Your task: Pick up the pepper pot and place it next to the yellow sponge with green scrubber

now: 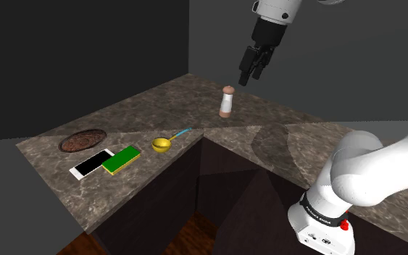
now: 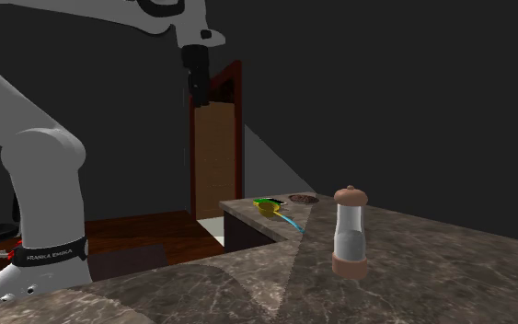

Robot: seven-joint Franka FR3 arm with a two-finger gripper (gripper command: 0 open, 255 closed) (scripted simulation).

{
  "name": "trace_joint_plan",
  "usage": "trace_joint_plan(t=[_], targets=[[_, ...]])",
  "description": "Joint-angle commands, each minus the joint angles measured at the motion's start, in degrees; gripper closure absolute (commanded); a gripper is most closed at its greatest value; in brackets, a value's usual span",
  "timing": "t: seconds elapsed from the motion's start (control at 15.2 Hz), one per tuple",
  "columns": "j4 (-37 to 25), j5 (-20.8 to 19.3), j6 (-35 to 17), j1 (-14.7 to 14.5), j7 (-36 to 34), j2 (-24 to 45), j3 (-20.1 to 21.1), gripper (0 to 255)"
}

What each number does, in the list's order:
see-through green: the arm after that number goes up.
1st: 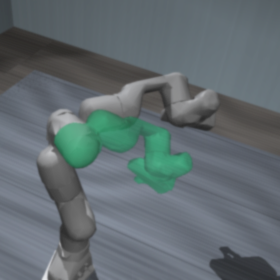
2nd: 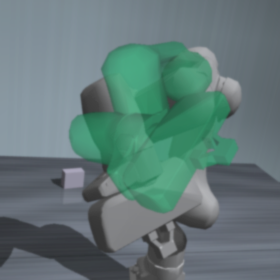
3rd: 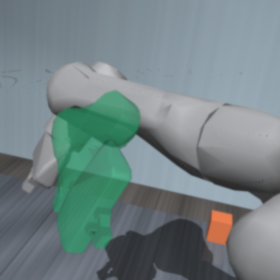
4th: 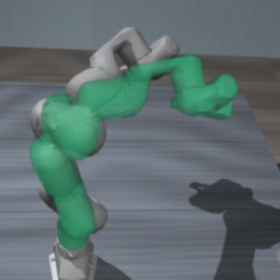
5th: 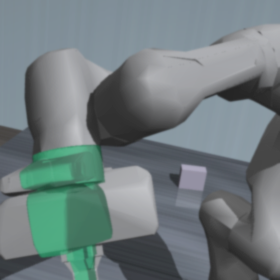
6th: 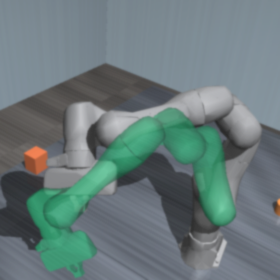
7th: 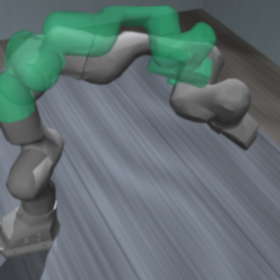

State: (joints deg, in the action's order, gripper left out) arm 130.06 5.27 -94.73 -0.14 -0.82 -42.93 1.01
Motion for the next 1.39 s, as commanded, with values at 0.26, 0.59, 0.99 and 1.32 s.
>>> trace_joint_plan(t=[0.26,0.59,0.99,1.32], targets=[[1.44,-2.17,-4.80,1.29,4.38,3.48,-3.37,0],[1.66,-4.30,-10.82,2.72,9.68,9.23,-7.60,0],[-0.44,-5.48,-17.62,4.01,16.05,17.95,-12.61,0],[-4.16,-4.84,-22.51,4.76,21.65,26.45,-16.60,0]])
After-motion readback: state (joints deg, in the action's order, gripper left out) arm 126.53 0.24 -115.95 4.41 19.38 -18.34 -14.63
